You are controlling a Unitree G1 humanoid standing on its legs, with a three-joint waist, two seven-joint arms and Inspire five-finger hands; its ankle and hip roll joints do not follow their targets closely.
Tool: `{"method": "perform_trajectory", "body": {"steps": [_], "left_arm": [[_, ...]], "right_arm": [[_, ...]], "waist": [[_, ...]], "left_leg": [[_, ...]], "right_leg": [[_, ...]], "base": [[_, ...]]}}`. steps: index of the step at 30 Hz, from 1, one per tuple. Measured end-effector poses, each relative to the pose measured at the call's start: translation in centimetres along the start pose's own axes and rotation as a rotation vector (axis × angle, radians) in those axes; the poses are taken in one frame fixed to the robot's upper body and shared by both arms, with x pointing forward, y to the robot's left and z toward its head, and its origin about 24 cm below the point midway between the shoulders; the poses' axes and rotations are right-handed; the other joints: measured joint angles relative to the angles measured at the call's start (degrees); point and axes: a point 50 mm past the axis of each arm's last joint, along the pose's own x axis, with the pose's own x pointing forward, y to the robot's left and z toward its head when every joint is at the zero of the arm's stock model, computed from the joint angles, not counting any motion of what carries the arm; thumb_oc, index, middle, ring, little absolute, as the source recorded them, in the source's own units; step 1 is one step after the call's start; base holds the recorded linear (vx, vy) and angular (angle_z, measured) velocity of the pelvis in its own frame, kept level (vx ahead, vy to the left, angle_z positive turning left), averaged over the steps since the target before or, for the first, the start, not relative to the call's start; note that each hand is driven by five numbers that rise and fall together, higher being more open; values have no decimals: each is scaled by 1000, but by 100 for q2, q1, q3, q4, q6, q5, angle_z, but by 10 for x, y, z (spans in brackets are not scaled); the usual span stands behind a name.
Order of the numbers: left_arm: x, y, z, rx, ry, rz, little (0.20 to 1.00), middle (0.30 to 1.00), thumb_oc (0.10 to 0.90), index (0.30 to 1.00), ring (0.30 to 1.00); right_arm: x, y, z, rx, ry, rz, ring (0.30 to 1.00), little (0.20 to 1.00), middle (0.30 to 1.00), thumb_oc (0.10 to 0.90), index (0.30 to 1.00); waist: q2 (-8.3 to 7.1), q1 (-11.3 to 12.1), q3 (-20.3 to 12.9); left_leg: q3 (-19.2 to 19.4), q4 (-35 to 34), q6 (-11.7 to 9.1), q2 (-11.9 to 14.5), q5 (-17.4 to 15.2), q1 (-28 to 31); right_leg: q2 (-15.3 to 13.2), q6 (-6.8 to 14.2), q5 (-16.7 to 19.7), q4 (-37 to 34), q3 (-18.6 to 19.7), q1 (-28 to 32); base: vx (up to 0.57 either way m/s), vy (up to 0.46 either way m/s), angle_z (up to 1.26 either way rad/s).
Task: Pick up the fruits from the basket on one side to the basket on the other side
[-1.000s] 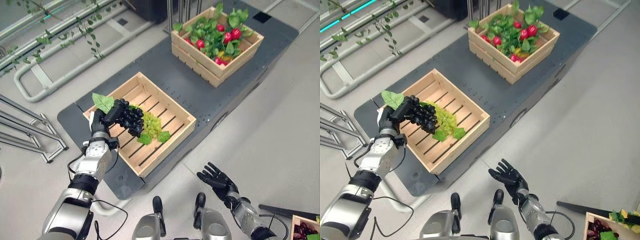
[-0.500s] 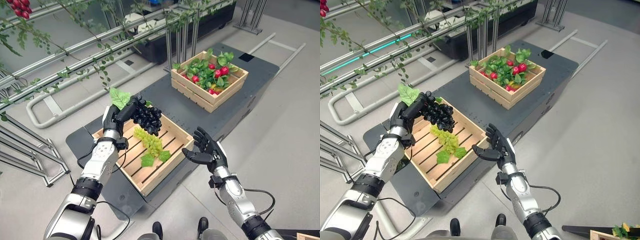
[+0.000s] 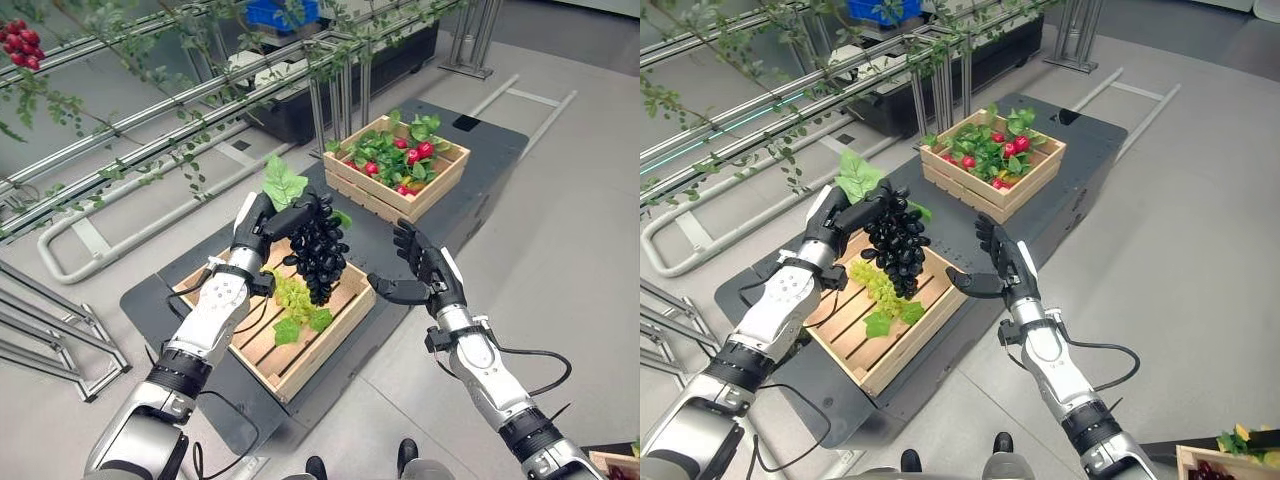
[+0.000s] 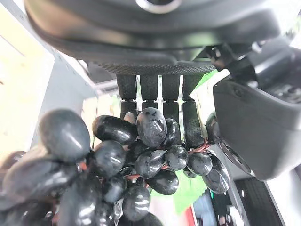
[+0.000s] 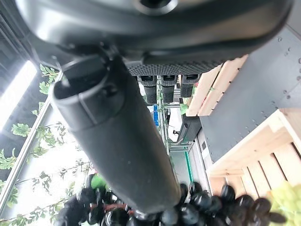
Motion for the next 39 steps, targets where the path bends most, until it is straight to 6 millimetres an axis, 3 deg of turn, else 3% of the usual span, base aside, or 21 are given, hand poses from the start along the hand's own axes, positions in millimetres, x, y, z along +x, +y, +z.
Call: {"method": "perform_trajectory", "body": {"steps": [6,15,39], "left_arm": [[1,-10,3,6,-8,-73,300,300,400,300,300],[7,-29,14,27,-43,-174,300,300,400,300,300],[8,-43,22,2,-76,-241,300,300,400,300,300]], "right_arm": [[4,8,-1,126,37,43,900,900,900,800,900],[1,45,-10,391,103,247,900,900,900,800,900],[1,48,-11,559,128,252,900,900,900,800,900]], "waist": [[3,-110,-2],[27,-80,-67],[23,-16,-383]], "left_leg": [[69,0,2,4,-4,48],[61,0,3,4,-3,51],[51,0,2,3,-3,48]], "right_leg": [[-1,-13,23,-1,73,-11],[-10,-14,40,0,73,-9],[-14,-13,41,-1,74,-10]], "base": [[2,-19,-9],[-1,-6,0],[0,0,0]]}}
